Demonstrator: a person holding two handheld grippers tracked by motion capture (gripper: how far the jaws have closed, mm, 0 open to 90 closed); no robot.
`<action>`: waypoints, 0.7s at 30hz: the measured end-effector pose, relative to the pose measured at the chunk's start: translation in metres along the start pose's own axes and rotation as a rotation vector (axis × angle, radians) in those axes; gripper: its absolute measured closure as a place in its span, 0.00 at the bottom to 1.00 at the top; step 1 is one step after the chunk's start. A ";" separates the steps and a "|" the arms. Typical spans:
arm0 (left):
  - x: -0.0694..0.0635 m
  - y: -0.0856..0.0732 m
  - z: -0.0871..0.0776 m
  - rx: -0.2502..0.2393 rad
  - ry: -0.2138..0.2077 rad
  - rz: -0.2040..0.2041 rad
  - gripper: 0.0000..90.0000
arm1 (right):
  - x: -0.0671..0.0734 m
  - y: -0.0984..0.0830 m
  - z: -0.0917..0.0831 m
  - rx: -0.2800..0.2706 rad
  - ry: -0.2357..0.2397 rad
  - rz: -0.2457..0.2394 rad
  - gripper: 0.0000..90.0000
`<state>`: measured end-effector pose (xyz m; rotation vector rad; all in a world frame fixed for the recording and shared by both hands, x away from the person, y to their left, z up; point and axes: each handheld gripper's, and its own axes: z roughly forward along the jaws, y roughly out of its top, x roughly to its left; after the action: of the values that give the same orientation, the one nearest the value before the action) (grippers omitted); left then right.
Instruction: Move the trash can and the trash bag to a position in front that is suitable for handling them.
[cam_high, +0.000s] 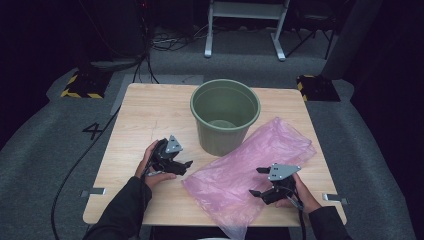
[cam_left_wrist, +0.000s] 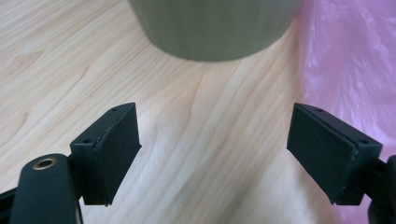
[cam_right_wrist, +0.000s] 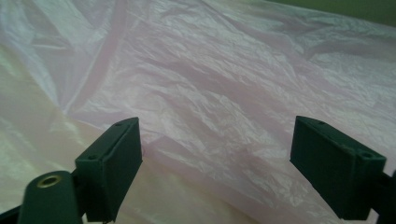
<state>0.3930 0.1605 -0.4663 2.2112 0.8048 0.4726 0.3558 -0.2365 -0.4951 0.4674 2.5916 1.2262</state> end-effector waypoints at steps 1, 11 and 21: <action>0.000 0.000 0.000 0.000 0.000 0.000 0.18 | 0.000 0.000 0.001 0.007 -0.010 0.004 0.19; -0.010 -0.037 -0.017 0.017 -0.010 -0.039 0.18 | -0.005 -0.003 0.009 0.047 -0.048 0.035 0.21; -0.027 -0.051 -0.022 0.046 -0.024 -0.020 0.20 | -0.015 -0.003 0.009 0.059 -0.065 0.103 0.27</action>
<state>0.3410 0.1813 -0.4914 2.2451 0.8319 0.4208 0.3719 -0.2375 -0.5026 0.6495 2.5829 1.1484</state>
